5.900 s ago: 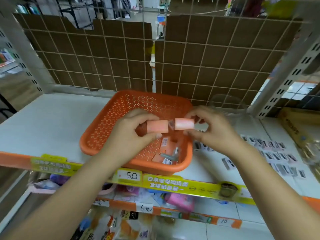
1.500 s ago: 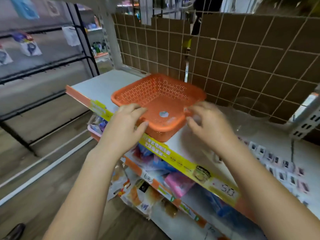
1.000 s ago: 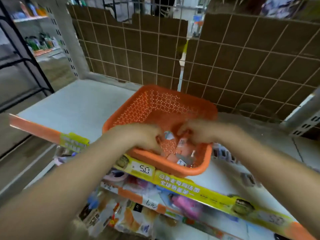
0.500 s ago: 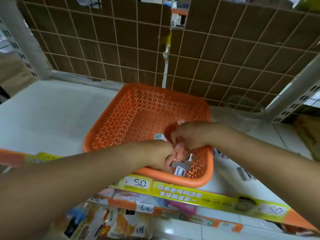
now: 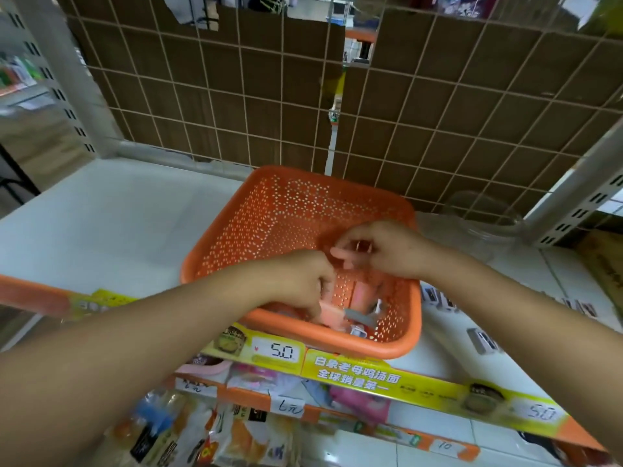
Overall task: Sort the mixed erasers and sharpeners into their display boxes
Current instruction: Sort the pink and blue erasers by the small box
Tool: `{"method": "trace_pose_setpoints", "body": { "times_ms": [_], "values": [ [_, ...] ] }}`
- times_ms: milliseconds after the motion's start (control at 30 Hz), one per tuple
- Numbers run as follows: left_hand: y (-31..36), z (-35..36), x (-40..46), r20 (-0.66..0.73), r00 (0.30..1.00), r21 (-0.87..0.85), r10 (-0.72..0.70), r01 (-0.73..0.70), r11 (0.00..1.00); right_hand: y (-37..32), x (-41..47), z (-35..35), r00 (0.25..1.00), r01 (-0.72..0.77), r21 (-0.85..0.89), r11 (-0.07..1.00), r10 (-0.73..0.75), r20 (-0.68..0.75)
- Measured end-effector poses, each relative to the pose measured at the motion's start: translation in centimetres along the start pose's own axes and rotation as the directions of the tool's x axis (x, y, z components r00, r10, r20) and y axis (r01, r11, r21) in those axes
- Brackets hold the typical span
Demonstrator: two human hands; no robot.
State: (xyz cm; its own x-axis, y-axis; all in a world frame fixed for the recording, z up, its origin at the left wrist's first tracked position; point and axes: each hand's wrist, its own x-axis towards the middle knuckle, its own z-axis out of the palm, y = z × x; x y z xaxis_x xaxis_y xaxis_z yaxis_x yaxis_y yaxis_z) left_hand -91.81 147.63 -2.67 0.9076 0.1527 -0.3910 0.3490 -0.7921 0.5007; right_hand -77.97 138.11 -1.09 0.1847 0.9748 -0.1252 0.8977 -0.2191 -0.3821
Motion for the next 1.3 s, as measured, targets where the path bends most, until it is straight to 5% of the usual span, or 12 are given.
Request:
{"method": "trace_pose_setpoints", "body": {
  "times_ms": [233,567,700,967,1300],
  "values": [
    [0.7,-2.3,-4.3,-0.321,0.947,-0.552,-0.028,-0.164,0.818,-1.6,-3.3,-1.5,0.981,-0.026,0.555,0.832,0.129,-0.147],
    [8.5,1.1,-4.8,-0.576,0.815,-0.704,-0.066,-0.453,0.546,2.2,-11.6,-4.1,0.978,0.105,0.732,0.673,0.064,-0.199],
    [13.0,3.7,-2.9,-0.604,0.793,-0.693,-0.08,-0.473,0.544,5.5,-16.1,-5.0,0.982,0.145,0.764,0.629,0.006,-0.191],
    [23.1,10.1,2.0,-0.658,0.746,-0.647,-0.108,-0.486,0.588,12.6,-25.5,-5.9,0.961,0.13,0.553,0.823,0.033,-0.275],
    [31.8,17.0,3.2,-0.675,0.733,-0.549,-0.08,-0.427,0.719,18.1,-36.4,-4.7,0.935,0.02,0.458,0.889,0.146,-0.324]
  ]
}}
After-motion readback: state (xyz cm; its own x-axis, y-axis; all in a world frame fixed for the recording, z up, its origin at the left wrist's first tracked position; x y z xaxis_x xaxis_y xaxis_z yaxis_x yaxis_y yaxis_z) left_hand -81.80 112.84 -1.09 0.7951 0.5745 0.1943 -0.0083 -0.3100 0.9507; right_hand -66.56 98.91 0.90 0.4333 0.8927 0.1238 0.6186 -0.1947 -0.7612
